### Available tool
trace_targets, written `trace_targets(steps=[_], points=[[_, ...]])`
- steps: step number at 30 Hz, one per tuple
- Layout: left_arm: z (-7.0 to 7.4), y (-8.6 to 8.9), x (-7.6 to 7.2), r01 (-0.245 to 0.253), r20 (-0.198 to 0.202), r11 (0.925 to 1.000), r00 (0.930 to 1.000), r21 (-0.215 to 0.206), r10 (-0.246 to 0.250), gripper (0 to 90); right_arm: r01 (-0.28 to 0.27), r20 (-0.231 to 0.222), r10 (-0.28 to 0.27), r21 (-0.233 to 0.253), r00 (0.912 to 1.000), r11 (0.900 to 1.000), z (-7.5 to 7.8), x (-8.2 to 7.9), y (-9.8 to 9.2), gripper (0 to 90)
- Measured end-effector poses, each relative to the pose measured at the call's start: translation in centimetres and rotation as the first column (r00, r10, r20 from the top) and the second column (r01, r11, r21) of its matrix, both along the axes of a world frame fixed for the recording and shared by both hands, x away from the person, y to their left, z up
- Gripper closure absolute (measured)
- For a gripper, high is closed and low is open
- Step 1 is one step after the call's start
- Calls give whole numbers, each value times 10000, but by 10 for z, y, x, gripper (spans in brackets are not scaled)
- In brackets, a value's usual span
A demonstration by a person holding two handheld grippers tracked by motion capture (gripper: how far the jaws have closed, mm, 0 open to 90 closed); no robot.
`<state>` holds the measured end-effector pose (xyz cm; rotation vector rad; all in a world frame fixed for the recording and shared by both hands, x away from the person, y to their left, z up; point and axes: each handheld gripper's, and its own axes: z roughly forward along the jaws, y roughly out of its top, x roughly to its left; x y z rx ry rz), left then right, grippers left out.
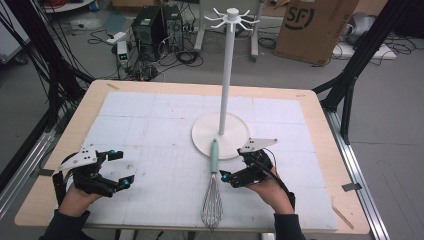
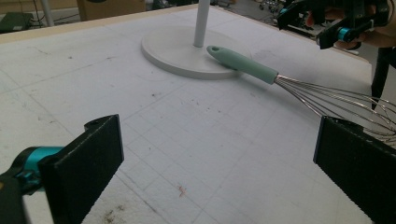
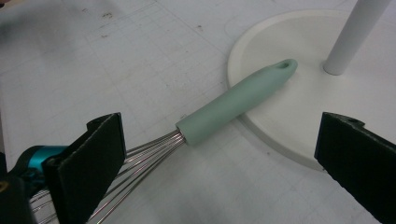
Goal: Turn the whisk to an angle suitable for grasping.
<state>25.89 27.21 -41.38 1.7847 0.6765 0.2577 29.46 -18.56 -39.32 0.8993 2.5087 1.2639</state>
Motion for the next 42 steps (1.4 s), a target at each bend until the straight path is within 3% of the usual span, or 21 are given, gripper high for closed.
trace_targets(steps=[6, 17, 22, 33, 42], points=[[-1, -1, 0, -40, -56, 10000, 10000, 8, 40, 22, -96, -231, 90, -238, 9997, 9997, -2, 7, 9, 11], [-2, -1, 1, -25, -99, 10000, 9999, 64, 25, 22, 314, -648, -364, -766, 9972, 9966, -7, 20, 26, 13], [-2, -2, 1, -36, -104, 10000, 9999, 74, 37, 22, 509, -826, -615, -1249, 9947, 9909, -13, 24, 36, 28], [-3, -2, 1, -45, -158, 9999, 9999, 137, 47, 22, 884, -1052, -1077, -1738, 9886, 9808, -21, 31, 47, 81], [-5, -4, 2, -37, -220, 9998, 9997, 215, 42, 22, 1190, -1046, -1461, -2301, 9837, 9659, -25, 37, 58, 152]])
